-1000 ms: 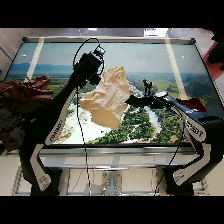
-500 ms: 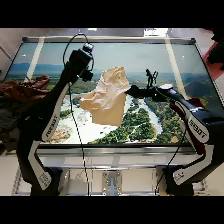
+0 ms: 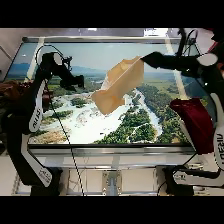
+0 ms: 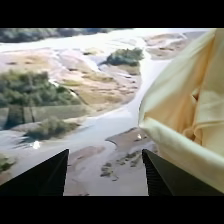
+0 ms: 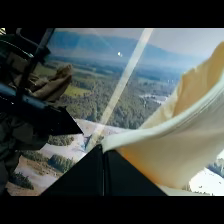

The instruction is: Fold the shirts.

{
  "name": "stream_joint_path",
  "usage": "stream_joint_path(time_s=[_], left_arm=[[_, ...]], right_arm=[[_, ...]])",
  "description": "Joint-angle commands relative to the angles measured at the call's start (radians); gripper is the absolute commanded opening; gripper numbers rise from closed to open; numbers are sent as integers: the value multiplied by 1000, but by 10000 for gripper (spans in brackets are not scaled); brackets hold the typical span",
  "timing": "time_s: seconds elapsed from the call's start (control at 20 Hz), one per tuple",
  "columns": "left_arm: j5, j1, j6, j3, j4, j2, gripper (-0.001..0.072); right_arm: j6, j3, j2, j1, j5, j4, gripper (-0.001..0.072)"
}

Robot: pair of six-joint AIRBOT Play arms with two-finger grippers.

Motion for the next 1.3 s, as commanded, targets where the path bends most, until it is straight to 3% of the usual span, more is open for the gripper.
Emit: stream_joint_path(time_s=[0.0, 0.25, 0.45, 0.85, 1.15, 1.2, 1.25], left_arm=[[3, 16, 78, -50, -310, -8, 542], [62, -15, 74, -105, -544, -35, 543], [127, -59, 68, -111, -828, -75, 544], [322, -269, 103, -113, -841, -84, 544], [548, -408, 112, -112, -817, -99, 538], [576, -424, 122, -112, -825, -99, 409], [592, -435, 125, -112, -831, -99, 16]], right_arm=[[74, 121, 91, -9, 1, -55, 30], [193, 258, 126, -9, 6, -169, 30], [233, 329, 132, -8, 31, -169, 30], [263, 484, 141, -9, 51, -179, 29], [293, 501, 153, -9, 85, -245, 29], [293, 501, 154, -9, 87, -251, 29], [293, 501, 155, -9, 89, -262, 29]])
